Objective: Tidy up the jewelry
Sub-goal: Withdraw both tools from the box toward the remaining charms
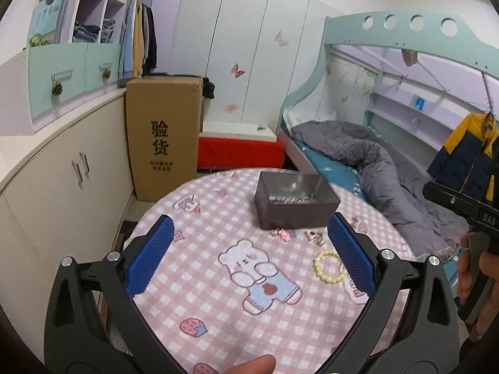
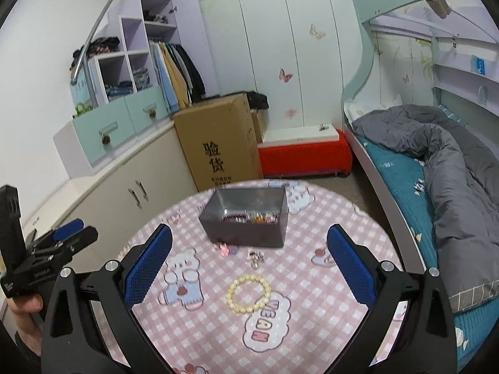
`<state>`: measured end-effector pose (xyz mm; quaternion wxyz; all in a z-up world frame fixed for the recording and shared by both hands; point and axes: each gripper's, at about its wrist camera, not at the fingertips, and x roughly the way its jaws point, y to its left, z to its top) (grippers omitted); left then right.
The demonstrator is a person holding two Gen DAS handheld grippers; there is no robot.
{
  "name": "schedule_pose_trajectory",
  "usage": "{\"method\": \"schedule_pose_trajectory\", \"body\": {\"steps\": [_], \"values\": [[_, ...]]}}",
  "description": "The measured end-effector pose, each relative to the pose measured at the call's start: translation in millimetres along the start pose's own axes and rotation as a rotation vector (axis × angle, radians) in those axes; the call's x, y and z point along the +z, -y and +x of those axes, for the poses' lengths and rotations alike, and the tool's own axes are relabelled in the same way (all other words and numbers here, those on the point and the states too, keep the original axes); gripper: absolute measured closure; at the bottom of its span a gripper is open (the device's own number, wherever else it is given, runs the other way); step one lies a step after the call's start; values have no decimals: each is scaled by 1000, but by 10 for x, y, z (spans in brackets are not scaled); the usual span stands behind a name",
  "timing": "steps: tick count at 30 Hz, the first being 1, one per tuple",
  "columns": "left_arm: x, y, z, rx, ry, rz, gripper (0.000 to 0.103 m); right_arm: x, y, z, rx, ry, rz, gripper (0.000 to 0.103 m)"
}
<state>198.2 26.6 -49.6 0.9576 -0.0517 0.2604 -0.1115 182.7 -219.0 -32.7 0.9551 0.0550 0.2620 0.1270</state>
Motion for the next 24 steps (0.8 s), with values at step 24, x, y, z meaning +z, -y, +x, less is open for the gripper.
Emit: {"method": "schedule_pose_trajectory", "body": {"steps": [24], "values": [[-335,342,1632,64,-295,106,6,-569,360,896,-29,-219,29,7]]}}
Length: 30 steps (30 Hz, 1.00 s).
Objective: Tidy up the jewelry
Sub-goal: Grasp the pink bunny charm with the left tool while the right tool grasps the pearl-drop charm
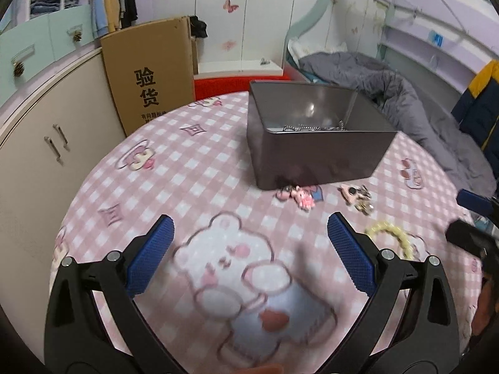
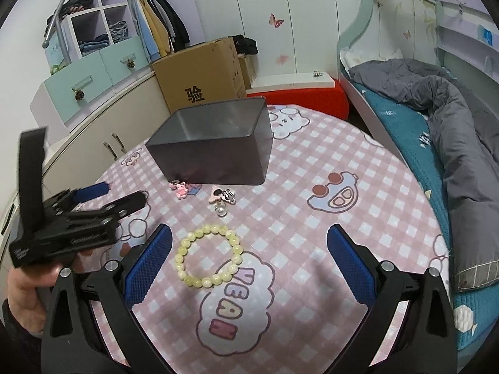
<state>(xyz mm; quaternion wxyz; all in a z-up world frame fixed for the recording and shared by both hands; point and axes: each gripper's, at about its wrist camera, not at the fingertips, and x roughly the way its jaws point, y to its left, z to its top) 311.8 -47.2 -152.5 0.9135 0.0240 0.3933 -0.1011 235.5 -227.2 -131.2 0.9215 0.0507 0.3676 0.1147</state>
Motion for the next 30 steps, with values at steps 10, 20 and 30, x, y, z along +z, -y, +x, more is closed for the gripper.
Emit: {"method": "schedule_pose_trajectory", "body": {"steps": [10,20,30], "values": [[162,129,474,-6,-93,7,31,46,-4,188,-12,-32,-33,7],[16,-104,275,-137,-67,-10,73,88,-179,472,-13,-79,-102,20],[-95,-236,173,-197,-56,-58,76,183,-424,839,-42,-136,-209,83]]}}
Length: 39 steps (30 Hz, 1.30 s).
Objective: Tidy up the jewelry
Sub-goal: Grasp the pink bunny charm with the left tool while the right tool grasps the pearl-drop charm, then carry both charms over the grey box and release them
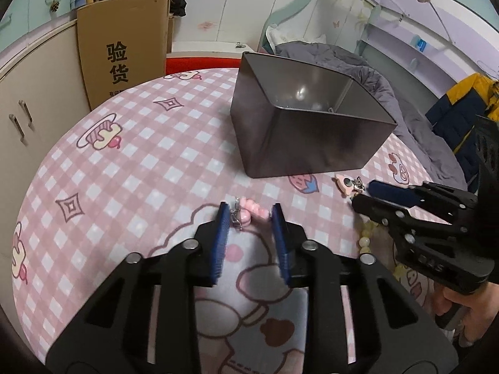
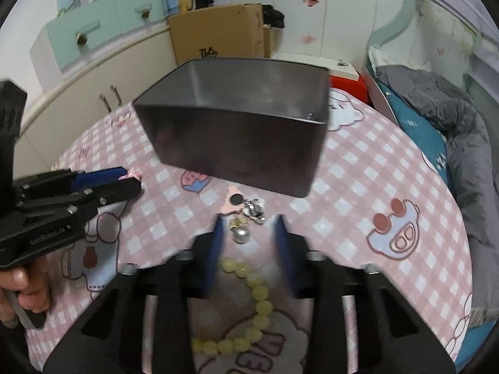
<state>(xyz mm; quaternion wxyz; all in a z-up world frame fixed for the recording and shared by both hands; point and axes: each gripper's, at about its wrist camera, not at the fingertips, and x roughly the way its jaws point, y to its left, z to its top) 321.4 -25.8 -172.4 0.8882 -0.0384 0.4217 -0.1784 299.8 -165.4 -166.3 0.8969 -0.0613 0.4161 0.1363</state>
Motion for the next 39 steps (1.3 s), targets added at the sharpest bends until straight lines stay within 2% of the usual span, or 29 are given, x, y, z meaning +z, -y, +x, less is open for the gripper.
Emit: {"method": "schedule_pose_trajectory", "body": {"steps": [2,6,8,16,19,20,21,23,28,29,30,31,33,35,39], "values": [[-30,16,-31,-5,3,-4,77,-9,-43,-4,-1,0,-17,93],[-87,23,-109,-13,12,5,79,-74,-64,-81,22,8,-16,94],[-133,31,-151,-21,12,13,88,-110,-67,-155,30,19,-10,93],[-265,0,-347,-23,40,24,88,-99,-73,-655,51,106,-1,93],[-263,19,-358,17,36,46,86,-85,-75,-769,51,122,-3,93],[-251,35,-345,35,32,55,77,-86,-77,-789,53,124,-3,93],[-239,39,-341,48,31,60,49,-98,-83,-804,52,126,-3,93],[-198,59,-364,71,73,73,16,-104,-93,-822,55,130,-4,93],[-77,147,-217,113,56,116,16,-123,-102,-823,61,129,-2,93],[-64,148,-152,114,33,118,19,-125,-101,-829,59,130,-1,93],[-56,139,-40,96,-18,116,43,-129,-92,-836,60,130,0,93],[-52,142,10,100,-45,115,49,-130,-82,-844,62,132,3,93],[-29,180,6,89,-41,145,83,-128,-72,-858,61,135,6,93],[-41,204,-6,71,-42,166,88,-119,-60,-881,60,139,8,93],[-39,196,-160,10,-14,148,88,-67,-65,-980,65,163,3,93]]}}
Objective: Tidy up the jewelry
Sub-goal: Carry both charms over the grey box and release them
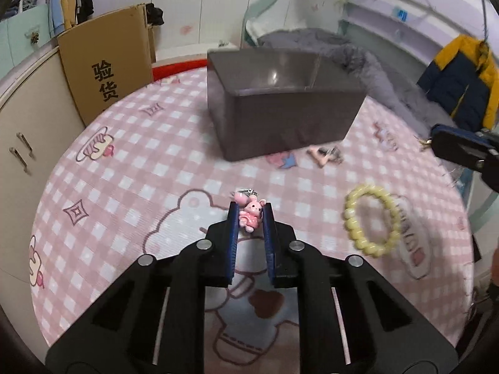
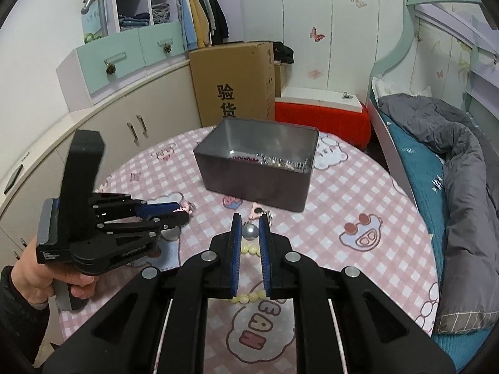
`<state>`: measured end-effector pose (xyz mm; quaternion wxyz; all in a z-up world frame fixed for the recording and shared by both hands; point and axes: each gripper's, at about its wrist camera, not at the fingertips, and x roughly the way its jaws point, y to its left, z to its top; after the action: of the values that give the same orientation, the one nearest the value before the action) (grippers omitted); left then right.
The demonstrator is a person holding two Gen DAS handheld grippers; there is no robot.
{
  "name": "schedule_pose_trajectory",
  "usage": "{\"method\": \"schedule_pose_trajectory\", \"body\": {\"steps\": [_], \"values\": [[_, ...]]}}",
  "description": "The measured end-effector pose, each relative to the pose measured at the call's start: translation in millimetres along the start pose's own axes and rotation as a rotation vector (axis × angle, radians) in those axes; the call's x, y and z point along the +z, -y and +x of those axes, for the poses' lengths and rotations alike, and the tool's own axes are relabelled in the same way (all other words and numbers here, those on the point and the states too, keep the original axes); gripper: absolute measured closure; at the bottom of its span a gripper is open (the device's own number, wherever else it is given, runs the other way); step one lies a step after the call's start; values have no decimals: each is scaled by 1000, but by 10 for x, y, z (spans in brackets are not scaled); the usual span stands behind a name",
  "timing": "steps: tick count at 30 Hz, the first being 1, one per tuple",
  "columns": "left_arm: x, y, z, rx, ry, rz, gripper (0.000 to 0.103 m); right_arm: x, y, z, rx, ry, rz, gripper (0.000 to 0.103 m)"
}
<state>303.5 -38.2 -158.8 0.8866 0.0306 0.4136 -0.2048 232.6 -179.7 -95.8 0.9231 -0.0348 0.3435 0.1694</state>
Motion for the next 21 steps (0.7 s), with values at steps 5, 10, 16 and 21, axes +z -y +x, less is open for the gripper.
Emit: {"method": "schedule_pose_trajectory", "body": {"steps": [5,10,16,21], "values": [[222,-21,-451,-27,107,-14,88,153,-29,-140,5,42,-14,93],[506,28,-915,-50,211,0,88,406,-38,-330,0,99,-31,93],[841,105,-1224,-57,288,14,88,723,-5,-456,0,148,-36,93],[1073,157,-1201,-53,299,12,88,932,56,-445,1,166,-26,93]]}}
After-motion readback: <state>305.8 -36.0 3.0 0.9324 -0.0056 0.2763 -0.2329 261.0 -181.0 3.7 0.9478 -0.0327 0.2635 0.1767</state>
